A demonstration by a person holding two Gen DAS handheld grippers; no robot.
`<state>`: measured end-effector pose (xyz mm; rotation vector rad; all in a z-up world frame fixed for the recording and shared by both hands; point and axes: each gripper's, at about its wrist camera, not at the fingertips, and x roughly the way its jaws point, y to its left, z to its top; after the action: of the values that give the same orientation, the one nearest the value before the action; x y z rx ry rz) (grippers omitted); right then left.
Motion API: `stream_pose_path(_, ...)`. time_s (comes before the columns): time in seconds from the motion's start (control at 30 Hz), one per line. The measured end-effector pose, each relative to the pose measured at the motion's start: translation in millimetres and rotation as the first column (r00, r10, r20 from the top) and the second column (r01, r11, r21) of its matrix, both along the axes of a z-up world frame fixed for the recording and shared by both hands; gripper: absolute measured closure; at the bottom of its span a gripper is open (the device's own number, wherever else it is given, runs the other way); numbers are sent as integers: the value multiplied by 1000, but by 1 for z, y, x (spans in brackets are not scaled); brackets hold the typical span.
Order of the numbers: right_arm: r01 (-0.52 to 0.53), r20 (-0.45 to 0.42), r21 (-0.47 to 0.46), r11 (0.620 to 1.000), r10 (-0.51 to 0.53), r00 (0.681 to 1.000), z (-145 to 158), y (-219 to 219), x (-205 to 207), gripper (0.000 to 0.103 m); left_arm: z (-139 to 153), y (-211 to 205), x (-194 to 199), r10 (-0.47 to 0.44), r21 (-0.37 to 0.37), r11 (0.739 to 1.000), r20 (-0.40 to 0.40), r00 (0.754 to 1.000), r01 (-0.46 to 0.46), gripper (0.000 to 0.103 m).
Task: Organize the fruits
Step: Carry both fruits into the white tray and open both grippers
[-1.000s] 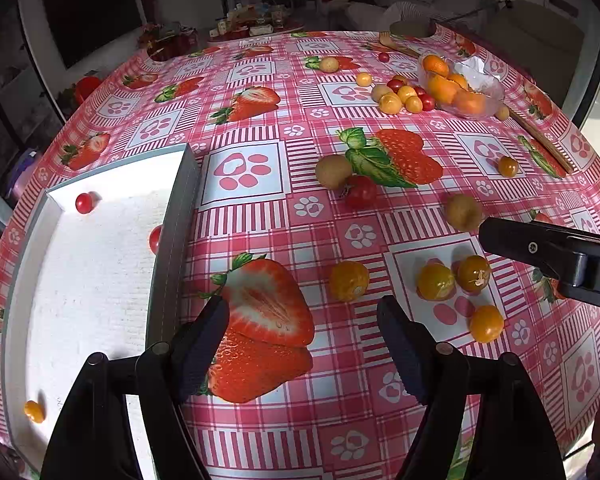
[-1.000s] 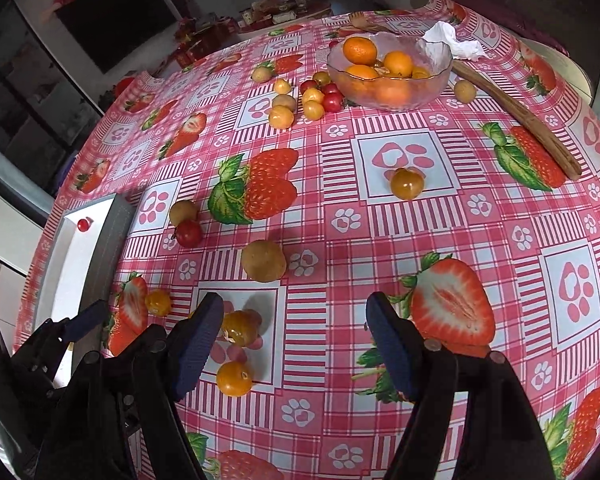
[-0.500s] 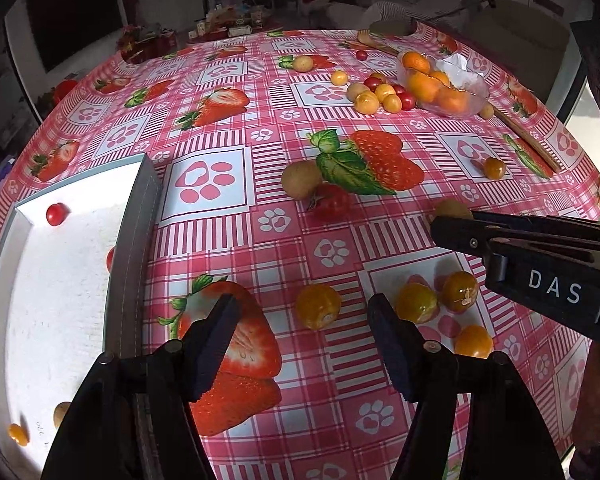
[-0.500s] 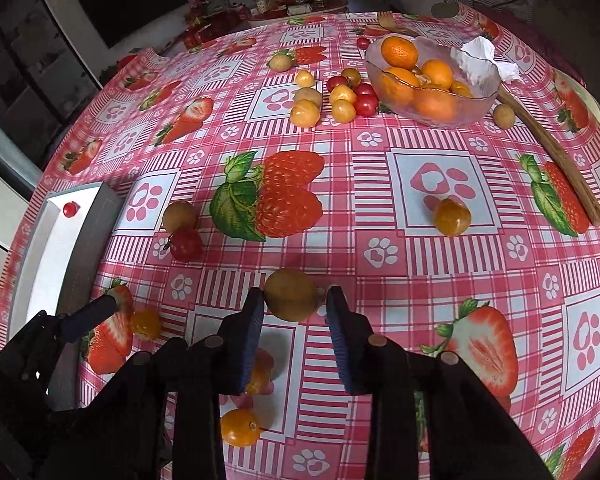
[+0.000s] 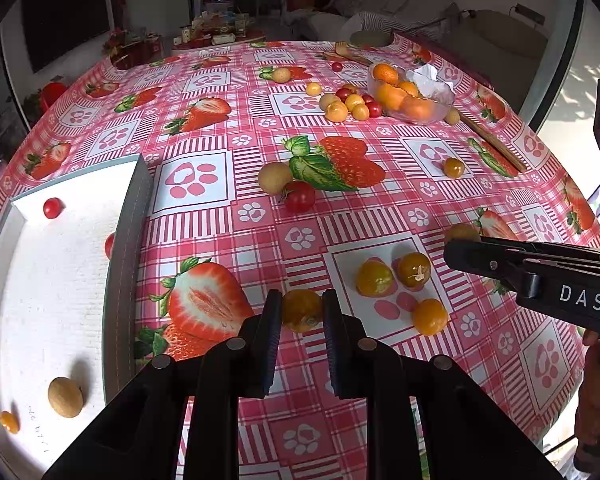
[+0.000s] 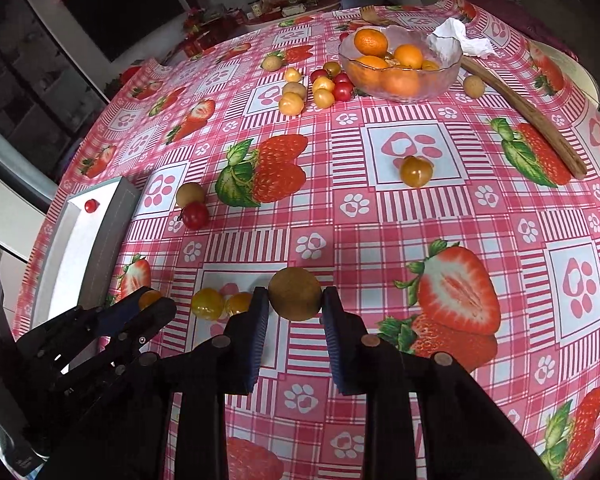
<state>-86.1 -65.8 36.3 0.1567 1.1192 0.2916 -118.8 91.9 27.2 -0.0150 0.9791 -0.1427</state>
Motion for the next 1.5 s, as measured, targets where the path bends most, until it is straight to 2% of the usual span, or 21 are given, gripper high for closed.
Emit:
stream_pose_path(0.43, -26, -7, 16, 1000, 26, 1000, 12, 4, -45, 73, 24, 39, -55, 63, -53, 997, 45, 997, -61, 81)
stream_pose_path(0.83, -107, 8, -7, 994, 108, 994, 28, 54, -59, 73, 30, 101, -93, 168, -57, 985, 74, 983, -164, 81)
stream_pose_path(1.13, -206, 19, -10, 978, 206, 978, 37, 117, -56, 73, 37, 168, -93, 275, -26, 961, 108, 955, -274, 81)
stream_pose_path(1.33, -269, 24, -26, 963, 269, 963, 39, 161, -48, 73, 27, 209, -76, 338, -16, 941, 80, 938, -337, 81)
stream_pose_path(1.5, -320, 26, -51, 946, 322, 947, 37, 199, -35, 73, 11, 224, -58, 354, 11, 935, 43, 934, -355, 81)
